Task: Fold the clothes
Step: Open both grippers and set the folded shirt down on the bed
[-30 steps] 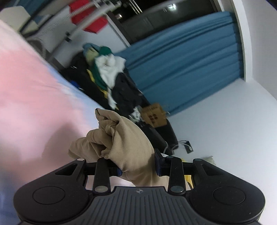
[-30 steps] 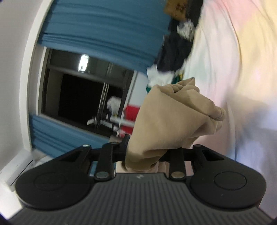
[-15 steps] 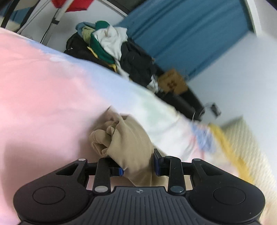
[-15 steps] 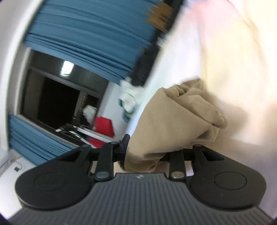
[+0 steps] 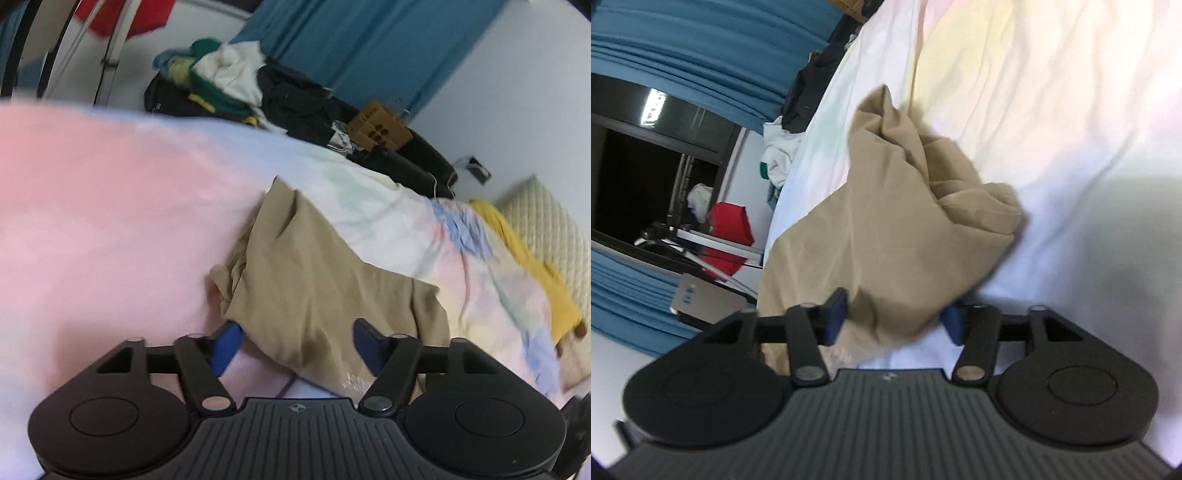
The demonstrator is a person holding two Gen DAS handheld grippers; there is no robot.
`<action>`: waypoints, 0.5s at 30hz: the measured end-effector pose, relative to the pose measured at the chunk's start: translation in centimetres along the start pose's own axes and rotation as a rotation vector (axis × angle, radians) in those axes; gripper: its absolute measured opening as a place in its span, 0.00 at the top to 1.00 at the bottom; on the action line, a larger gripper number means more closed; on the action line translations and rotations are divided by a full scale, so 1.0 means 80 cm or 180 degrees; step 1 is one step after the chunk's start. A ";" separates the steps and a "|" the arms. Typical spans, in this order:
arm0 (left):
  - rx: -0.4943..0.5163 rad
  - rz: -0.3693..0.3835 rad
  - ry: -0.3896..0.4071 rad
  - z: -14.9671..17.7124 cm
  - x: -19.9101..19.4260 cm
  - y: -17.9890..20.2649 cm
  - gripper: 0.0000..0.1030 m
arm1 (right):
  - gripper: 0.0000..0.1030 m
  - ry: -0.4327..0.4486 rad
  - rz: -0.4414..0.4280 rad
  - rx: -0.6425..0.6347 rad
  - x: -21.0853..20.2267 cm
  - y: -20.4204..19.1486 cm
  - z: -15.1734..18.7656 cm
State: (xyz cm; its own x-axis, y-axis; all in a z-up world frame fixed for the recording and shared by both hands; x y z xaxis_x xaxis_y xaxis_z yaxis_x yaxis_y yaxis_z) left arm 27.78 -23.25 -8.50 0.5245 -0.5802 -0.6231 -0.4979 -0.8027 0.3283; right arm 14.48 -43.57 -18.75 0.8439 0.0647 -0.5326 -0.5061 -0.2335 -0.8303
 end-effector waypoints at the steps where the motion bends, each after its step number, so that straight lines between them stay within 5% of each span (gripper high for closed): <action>1: 0.0082 -0.0016 0.0031 -0.004 -0.016 0.009 0.23 | 0.34 0.0037 0.0041 -0.0042 -0.013 -0.003 0.001; 10: 0.0752 -0.0072 0.0473 -0.026 -0.167 0.092 0.01 | 0.33 0.0578 0.0101 -0.1124 -0.153 -0.085 0.034; 13: 0.0909 -0.0093 0.0585 -0.022 -0.216 0.116 0.00 | 0.15 0.0782 0.0053 -0.1449 -0.200 -0.110 0.053; 15: 0.0970 -0.0084 0.0658 -0.015 -0.247 0.128 0.00 | 0.13 0.0897 0.0005 -0.1597 -0.228 -0.122 0.064</action>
State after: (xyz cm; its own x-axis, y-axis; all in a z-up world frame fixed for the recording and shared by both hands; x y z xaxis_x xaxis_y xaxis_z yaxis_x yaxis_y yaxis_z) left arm 13.11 -20.11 8.01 0.6529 -0.6004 -0.4617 -0.6488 -0.7579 0.0681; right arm 3.15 -37.50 -1.77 0.8928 -0.1811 -0.4124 -0.4191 -0.6696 -0.6132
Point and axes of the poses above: each gripper's, at about its wrist camera, not at the fingertips, and x roughly the way its jaws point, y to its right, z to its underside, the point moved 3 cm from there along x, roughly the way its jaws point, and after that the axes turned 9 degrees about x, right-handed, at the moved point
